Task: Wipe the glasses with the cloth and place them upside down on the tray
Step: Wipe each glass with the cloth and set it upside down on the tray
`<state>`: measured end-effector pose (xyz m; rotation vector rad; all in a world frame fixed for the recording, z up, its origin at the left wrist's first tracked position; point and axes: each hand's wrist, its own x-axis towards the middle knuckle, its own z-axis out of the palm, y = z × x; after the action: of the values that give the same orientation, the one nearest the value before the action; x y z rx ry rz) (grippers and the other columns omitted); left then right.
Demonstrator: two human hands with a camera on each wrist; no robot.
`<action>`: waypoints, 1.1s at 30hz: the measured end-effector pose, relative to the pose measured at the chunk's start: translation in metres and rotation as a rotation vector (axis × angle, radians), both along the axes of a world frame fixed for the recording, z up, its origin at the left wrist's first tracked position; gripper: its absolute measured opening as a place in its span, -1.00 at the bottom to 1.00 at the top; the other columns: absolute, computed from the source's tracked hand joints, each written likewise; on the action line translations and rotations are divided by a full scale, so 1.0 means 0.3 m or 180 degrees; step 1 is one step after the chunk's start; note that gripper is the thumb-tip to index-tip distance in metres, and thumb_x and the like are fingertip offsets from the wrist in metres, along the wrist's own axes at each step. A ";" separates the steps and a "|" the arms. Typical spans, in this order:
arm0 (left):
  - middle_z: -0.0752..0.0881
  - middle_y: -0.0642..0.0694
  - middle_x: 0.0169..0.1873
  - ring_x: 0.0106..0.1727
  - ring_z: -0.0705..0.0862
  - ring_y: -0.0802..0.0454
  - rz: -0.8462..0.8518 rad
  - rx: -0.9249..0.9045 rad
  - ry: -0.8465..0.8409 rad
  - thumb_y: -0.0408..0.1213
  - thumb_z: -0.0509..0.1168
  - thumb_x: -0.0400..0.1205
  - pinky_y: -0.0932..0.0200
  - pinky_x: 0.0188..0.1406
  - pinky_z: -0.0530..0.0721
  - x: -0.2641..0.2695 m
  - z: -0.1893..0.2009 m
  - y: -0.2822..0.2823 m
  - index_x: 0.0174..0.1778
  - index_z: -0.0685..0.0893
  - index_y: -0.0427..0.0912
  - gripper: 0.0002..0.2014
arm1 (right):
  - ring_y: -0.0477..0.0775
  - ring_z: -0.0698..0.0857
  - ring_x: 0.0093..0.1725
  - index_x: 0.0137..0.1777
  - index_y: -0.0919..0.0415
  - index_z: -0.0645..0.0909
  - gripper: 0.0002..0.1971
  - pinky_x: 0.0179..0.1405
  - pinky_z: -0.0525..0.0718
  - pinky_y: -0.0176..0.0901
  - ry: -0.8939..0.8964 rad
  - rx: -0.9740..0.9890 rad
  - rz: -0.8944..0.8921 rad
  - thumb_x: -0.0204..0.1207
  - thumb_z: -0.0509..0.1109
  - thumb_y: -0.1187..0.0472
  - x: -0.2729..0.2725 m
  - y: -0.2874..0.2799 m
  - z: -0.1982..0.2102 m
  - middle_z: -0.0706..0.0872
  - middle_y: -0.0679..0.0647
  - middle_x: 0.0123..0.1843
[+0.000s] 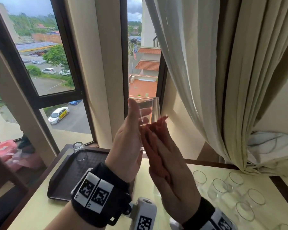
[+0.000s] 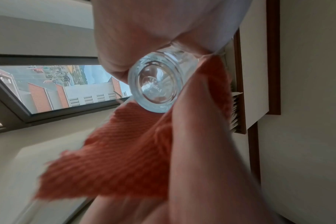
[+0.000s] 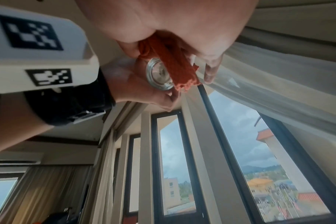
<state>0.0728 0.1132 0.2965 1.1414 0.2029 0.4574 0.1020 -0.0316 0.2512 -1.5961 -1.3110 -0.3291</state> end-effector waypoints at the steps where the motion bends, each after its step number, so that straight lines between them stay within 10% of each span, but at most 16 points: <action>1: 0.77 -0.18 0.25 0.36 0.78 -0.19 0.0058 0.0043 -0.0010 0.52 0.19 0.56 -0.29 0.56 0.65 -0.002 0.005 0.003 0.31 0.85 -0.05 -0.23 | 0.30 0.10 0.87 0.78 0.39 0.25 -0.40 0.78 0.22 0.45 0.0125 0.0035 0.0042 0.75 0.25 0.39 0.001 -0.005 -0.024 0.21 0.17 0.87; 3: 0.71 -0.17 0.12 0.14 0.73 -0.14 0.0124 0.0106 0.0000 0.50 0.15 0.57 -0.21 0.37 0.76 0.002 0.003 -0.004 0.29 0.85 -0.07 -0.23 | 0.28 0.35 0.74 0.85 0.15 0.18 -0.35 0.69 0.36 0.44 0.0506 0.0173 0.0105 0.76 0.19 0.26 0.009 -0.007 -0.037 0.26 0.12 0.86; 7: 0.69 -0.08 -0.14 -0.17 0.70 0.01 -0.0012 0.0065 -0.0154 0.52 0.13 0.66 0.11 -0.21 0.74 0.003 0.010 -0.050 0.19 0.86 -0.09 -0.25 | 0.18 0.76 -0.01 0.81 -0.10 0.31 -0.37 -0.20 0.82 0.19 0.1619 0.0539 -0.0013 0.73 0.27 0.12 0.049 0.001 0.048 0.72 0.10 0.48; 9: 0.75 -0.15 -0.12 -0.09 0.74 -0.11 -0.0075 0.0135 -0.0233 0.51 0.10 0.67 -0.11 -0.07 0.78 0.001 0.021 -0.074 0.22 0.84 -0.12 -0.23 | 0.26 0.74 0.38 0.82 0.00 0.28 -0.38 0.14 0.83 0.19 0.1539 0.0658 0.0076 0.76 0.23 0.23 0.057 0.009 0.103 0.61 0.09 0.64; 12: 0.76 -0.35 0.19 0.24 0.70 -0.46 0.0038 0.0101 -0.0380 0.55 0.10 0.66 -0.59 0.48 0.61 0.004 0.029 -0.081 0.38 0.82 -0.14 -0.16 | 0.16 0.20 0.86 0.83 0.20 0.19 -0.34 0.76 0.34 0.32 0.0821 0.0603 0.0295 0.73 0.22 0.41 0.031 0.019 0.146 0.26 0.04 0.86; 15: 0.81 -0.32 0.23 0.38 0.76 -0.39 0.0025 0.0006 -0.0373 0.51 0.08 0.68 -0.45 0.58 0.59 -0.001 0.036 -0.050 0.47 0.74 -0.29 -0.09 | 0.21 0.11 0.87 0.77 0.39 0.23 -0.37 0.80 0.23 0.33 0.0260 0.0345 0.0253 0.72 0.28 0.40 0.005 0.014 0.099 0.22 0.20 0.86; 18: 0.76 -0.17 0.03 0.11 0.81 -0.13 0.0087 0.0019 -0.0229 0.52 0.08 0.59 -0.16 0.25 0.81 -0.001 0.031 -0.023 0.42 0.76 -0.18 -0.13 | 0.22 0.28 0.82 0.82 0.29 0.17 -0.35 0.76 0.32 0.21 0.0423 0.0299 0.0255 0.74 0.20 0.26 0.015 -0.008 -0.010 0.33 0.24 0.82; 20: 0.63 -0.05 -0.12 -0.14 0.67 0.04 0.0109 -0.0089 -0.0207 0.51 0.11 0.55 0.12 -0.13 0.78 0.002 0.019 -0.028 0.35 0.78 -0.16 -0.15 | 0.16 0.71 0.34 0.86 0.01 0.17 -0.33 0.36 0.68 0.14 0.1140 0.0365 0.0194 0.76 0.22 0.12 0.024 -0.006 -0.040 0.64 0.25 0.53; 22: 0.60 0.01 -0.20 -0.25 0.60 0.12 0.0023 -0.0135 -0.0183 0.54 0.12 0.59 0.18 -0.27 0.71 0.004 0.025 -0.053 0.32 0.79 -0.17 -0.16 | 0.29 0.67 -0.20 0.82 -0.13 0.26 -0.36 -0.24 0.73 0.13 0.1777 0.0523 0.0153 0.75 0.27 0.02 0.040 -0.001 -0.026 0.77 0.11 0.22; 24: 0.69 0.05 -0.32 -0.34 0.68 0.12 -0.0100 -0.0064 -0.0202 0.50 0.05 0.68 0.19 -0.33 0.71 0.002 0.031 -0.083 0.24 0.78 -0.18 -0.21 | 0.53 0.64 -0.11 0.77 -0.19 0.36 -0.40 -0.35 0.68 0.07 0.2056 0.0632 0.0144 0.72 0.29 -0.02 0.065 0.004 0.015 0.80 0.09 0.23; 30: 0.75 -0.47 0.14 0.22 0.71 -0.32 -0.0043 0.0002 -0.0380 0.66 0.18 0.49 -0.44 0.40 0.61 -0.005 0.047 -0.099 0.32 0.84 -0.12 -0.07 | 0.27 0.40 0.76 0.83 0.19 0.23 -0.37 0.68 0.44 0.38 0.0830 0.0429 0.0312 0.77 0.25 0.29 0.040 0.010 0.120 0.36 0.16 0.81; 33: 0.85 -0.17 0.15 0.19 0.86 -0.07 -0.0105 0.0000 -0.0215 0.72 0.40 0.16 -0.21 0.36 0.74 -0.007 0.047 -0.058 0.28 0.79 -0.02 0.01 | 0.27 0.17 0.86 0.79 0.35 0.25 -0.36 0.76 0.27 0.45 0.0173 0.0169 0.0186 0.72 0.22 0.23 0.022 -0.011 0.058 0.25 0.20 0.86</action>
<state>0.0708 0.0957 0.3104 1.1259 0.1250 0.4661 0.1085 -0.0348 0.2686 -1.5096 -1.2944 -0.2804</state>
